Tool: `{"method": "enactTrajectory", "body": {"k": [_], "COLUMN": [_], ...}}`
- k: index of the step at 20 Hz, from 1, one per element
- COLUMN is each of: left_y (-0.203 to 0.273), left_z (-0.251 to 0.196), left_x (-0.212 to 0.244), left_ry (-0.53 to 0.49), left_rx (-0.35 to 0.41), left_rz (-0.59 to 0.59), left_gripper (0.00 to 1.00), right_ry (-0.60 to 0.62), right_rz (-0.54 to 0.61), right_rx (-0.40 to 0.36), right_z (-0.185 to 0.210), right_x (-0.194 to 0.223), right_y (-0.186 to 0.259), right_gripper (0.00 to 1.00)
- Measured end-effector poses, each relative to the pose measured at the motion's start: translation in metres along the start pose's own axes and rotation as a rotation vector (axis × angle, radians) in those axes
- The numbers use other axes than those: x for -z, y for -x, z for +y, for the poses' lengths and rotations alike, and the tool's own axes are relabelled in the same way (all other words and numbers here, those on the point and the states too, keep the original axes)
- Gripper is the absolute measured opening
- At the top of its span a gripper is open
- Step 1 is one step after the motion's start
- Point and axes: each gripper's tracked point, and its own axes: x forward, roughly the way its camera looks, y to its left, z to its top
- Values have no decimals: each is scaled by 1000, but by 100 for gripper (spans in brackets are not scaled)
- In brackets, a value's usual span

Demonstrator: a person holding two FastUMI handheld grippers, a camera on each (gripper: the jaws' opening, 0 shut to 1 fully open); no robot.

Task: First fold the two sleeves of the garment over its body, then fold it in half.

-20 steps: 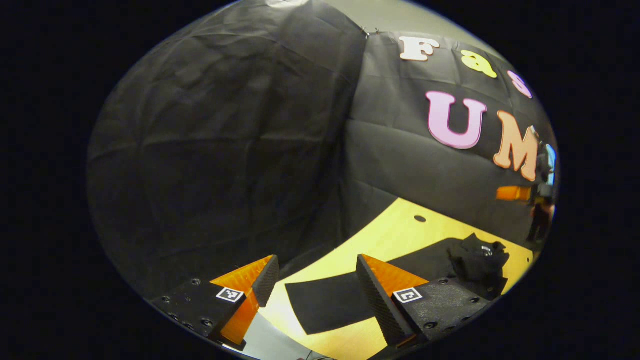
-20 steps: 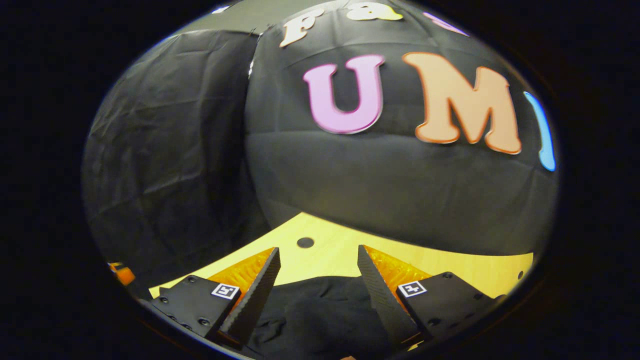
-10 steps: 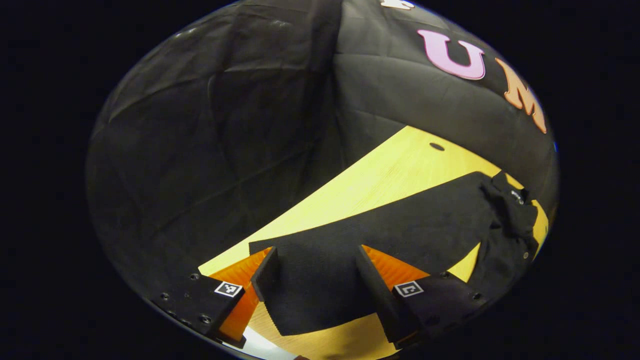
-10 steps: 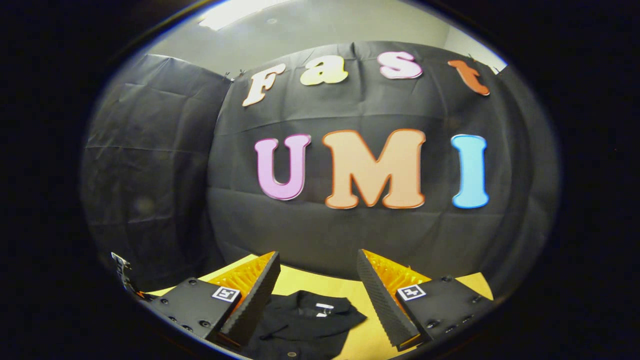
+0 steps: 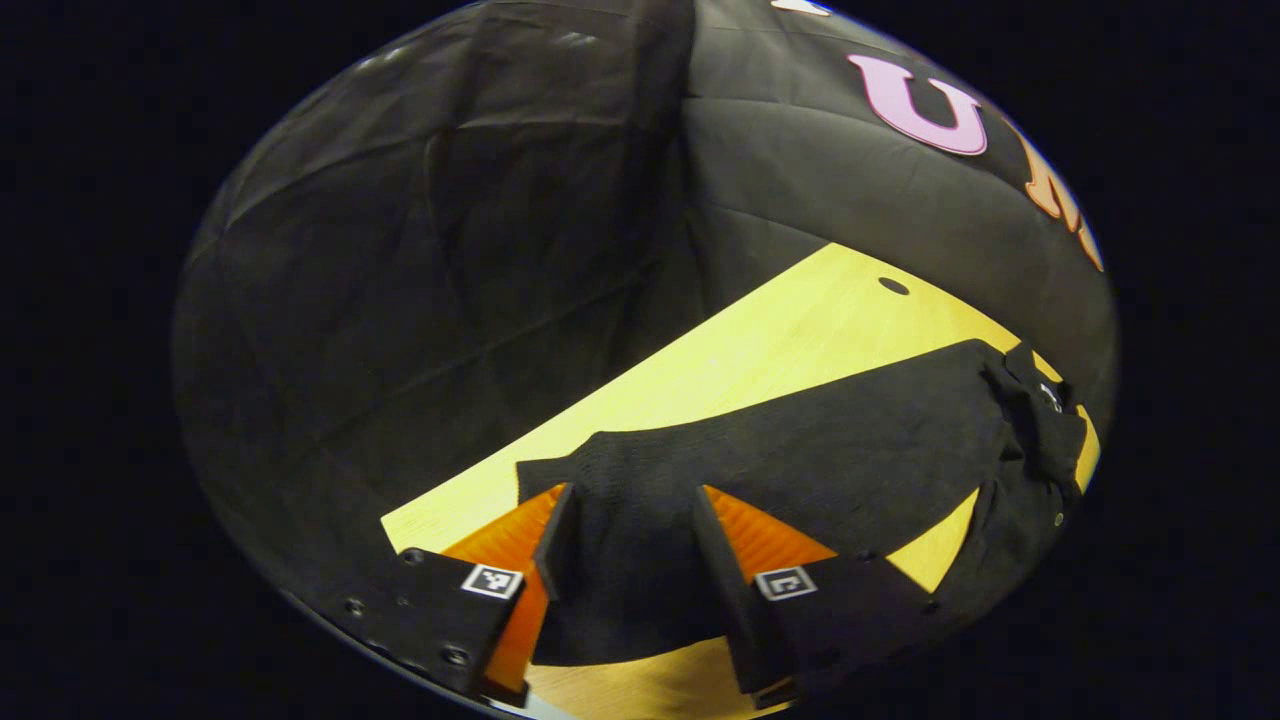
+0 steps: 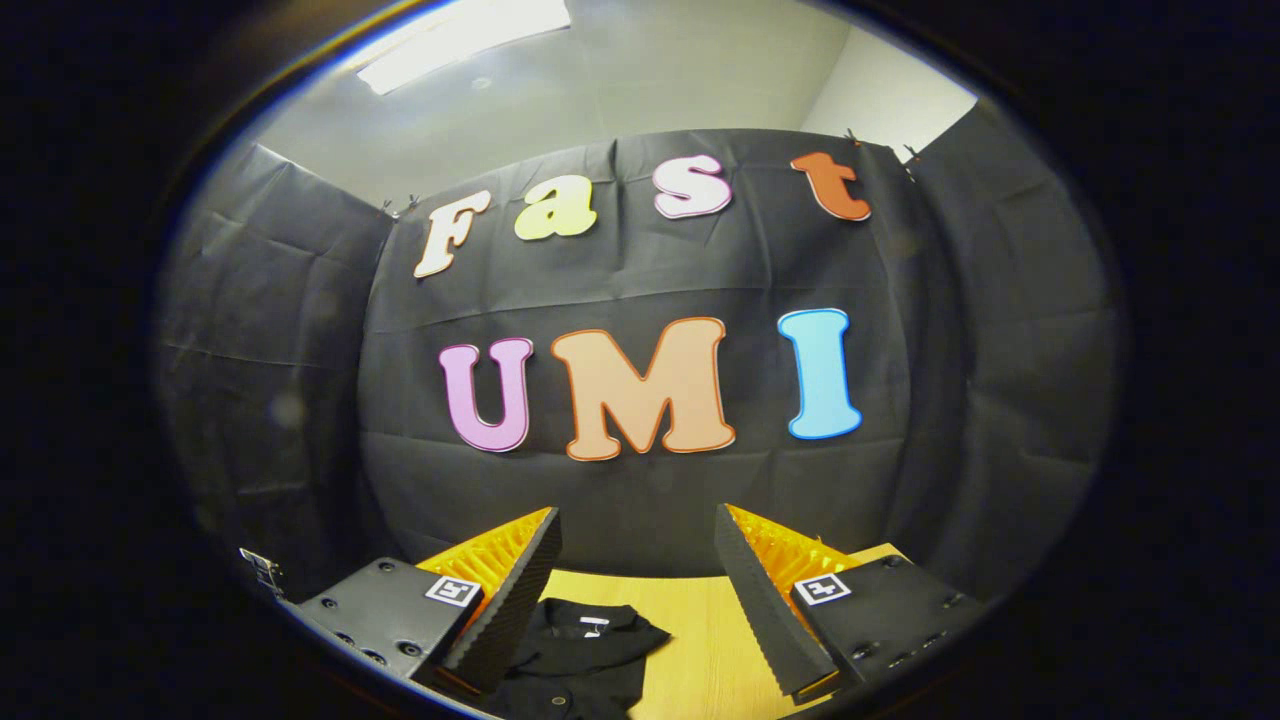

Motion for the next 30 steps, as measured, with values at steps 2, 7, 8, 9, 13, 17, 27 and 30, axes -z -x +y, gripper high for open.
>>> {"method": "enactTrajectory", "body": {"k": [2,7,8,9,13,17,27,30], "left_y": [5,0,2,5,23,42,154,174], "left_z": [-4,-12,-12,-15,-64,-166,-486,-543], "left_x": [-5,-3,-7,-12,-64,-155,-155,-110], "left_ry": [-8,-30,-41,-52,-85,-90,-284,-330], "left_rx": [15,3,4,16,158,348,888,935], "left_rz": [-3,-2,-4,-8,-90,-258,-342,-301], "left_gripper": [43,3,1,0,0,0,0,0], "right_ry": [-21,-15,-6,2,9,27,34,15], "right_rz": [4,-17,-19,-21,-31,-35,-36,-10], "right_rx": [2,15,25,38,92,158,296,334], "right_z": [-3,-16,-20,-26,-51,-85,-156,-179], "right_x": [0,-9,-9,-10,-11,-9,-1,10], "right_y": [0,5,9,11,30,57,139,162], "right_gripper": [98,97,97,99,99,99,99,99]}}
